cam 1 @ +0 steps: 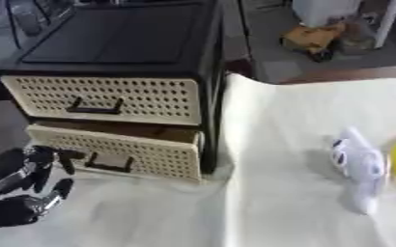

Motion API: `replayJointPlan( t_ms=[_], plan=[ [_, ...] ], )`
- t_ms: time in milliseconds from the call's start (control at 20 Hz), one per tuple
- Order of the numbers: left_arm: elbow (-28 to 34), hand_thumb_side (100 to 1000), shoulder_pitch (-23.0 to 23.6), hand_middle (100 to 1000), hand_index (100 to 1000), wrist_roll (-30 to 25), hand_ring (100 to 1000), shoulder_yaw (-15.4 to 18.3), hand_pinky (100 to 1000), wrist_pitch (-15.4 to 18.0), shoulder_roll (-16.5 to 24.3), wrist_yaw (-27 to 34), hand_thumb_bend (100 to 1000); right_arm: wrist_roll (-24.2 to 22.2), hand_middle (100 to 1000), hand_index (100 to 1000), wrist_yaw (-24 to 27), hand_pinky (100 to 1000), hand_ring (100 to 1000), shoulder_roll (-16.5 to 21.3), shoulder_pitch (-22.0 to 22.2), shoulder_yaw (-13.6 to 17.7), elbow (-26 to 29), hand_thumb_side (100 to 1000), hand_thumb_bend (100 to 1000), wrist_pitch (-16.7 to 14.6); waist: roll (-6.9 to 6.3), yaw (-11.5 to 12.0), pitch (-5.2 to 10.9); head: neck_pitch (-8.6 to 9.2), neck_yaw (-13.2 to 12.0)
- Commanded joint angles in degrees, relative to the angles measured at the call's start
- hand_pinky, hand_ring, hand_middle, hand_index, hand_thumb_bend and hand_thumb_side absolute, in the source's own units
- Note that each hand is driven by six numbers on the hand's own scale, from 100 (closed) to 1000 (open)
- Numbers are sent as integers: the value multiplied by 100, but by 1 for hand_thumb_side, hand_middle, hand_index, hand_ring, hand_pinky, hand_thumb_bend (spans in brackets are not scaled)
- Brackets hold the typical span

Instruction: Pick up objects from table and place into drawer.

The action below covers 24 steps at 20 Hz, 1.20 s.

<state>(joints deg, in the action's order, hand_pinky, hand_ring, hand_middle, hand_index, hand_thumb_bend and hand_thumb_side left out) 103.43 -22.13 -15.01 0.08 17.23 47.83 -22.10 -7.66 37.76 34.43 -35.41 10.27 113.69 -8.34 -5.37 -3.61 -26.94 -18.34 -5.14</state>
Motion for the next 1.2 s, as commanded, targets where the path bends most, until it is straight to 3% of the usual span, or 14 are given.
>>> replayJointPlan(
  t_ms=[50, 150, 300, 400, 550, 800, 950, 1000, 1050, 1200],
  plan=[
    [724, 755, 122, 510, 802, 388, 319, 185, 228, 38, 98, 180, 100, 61, 583, 696, 26, 764, 878, 151, -24, 68, 90, 927, 400, -36, 39, 31, 208, -73, 40],
    [1016, 749, 216, 470, 760, 741, 320, 204, 222, 67, 29, 358, 100, 86, 583, 696, 39, 764, 877, 150, -3, 76, 90, 928, 397, -57, 63, 61, 235, -109, 60],
    [1104, 752, 275, 403, 707, 1331, 332, 223, 229, 392, -100, 976, 100, 137, 584, 696, 57, 762, 875, 160, 30, 99, 90, 934, 386, -103, 96, 119, 280, -180, 92],
    [1113, 774, 331, 380, 700, 1639, 354, 229, 260, 649, -223, 1734, 100, 186, 585, 697, 75, 761, 874, 178, 40, 115, 90, 940, 379, -165, 115, 158, 312, -224, 133],
    [1115, 863, 419, 382, 713, 1805, 408, 278, 302, 1034, -377, 3344, 100, 319, 587, 699, 96, 754, 867, 219, 46, 150, 90, 955, 347, -333, 145, 232, 373, -298, 210],
    [1116, 954, 597, 461, 768, 1704, 497, 583, 390, 1662, -443, 5883, 100, 663, 590, 702, 115, 743, 855, 290, 36, 191, 90, 968, 287, -703, 205, 332, 481, -385, 326],
    [1116, 922, 704, 563, 838, 1418, 595, 844, 486, 2071, -457, 7161, 100, 977, 597, 714, 86, 727, 841, 344, 24, 217, 90, 989, 214, -1045, 242, 387, 565, -447, 403],
    [1116, 912, 756, 590, 857, 1284, 615, 945, 505, 2260, -463, 7497, 125, 1109, 600, 718, 61, 723, 837, 367, 24, 234, 90, 998, 187, -1198, 254, 416, 594, -480, 426],
    [1116, 899, 824, 635, 889, 1141, 650, 1052, 536, 2473, -468, 7798, 230, 1259, 608, 726, 23, 719, 831, 388, 29, 252, 90, 1000, 140, -1358, 264, 449, 627, -519, 448],
    [1116, 893, 1143, 690, 927, 642, 683, 1330, 570, 3121, -504, 8468, 345, 1773, 632, 756, -141, 708, 825, 439, 39, 275, 90, 1000, 100, -1831, 283, 547, 728, -627, 502]
  ],
)
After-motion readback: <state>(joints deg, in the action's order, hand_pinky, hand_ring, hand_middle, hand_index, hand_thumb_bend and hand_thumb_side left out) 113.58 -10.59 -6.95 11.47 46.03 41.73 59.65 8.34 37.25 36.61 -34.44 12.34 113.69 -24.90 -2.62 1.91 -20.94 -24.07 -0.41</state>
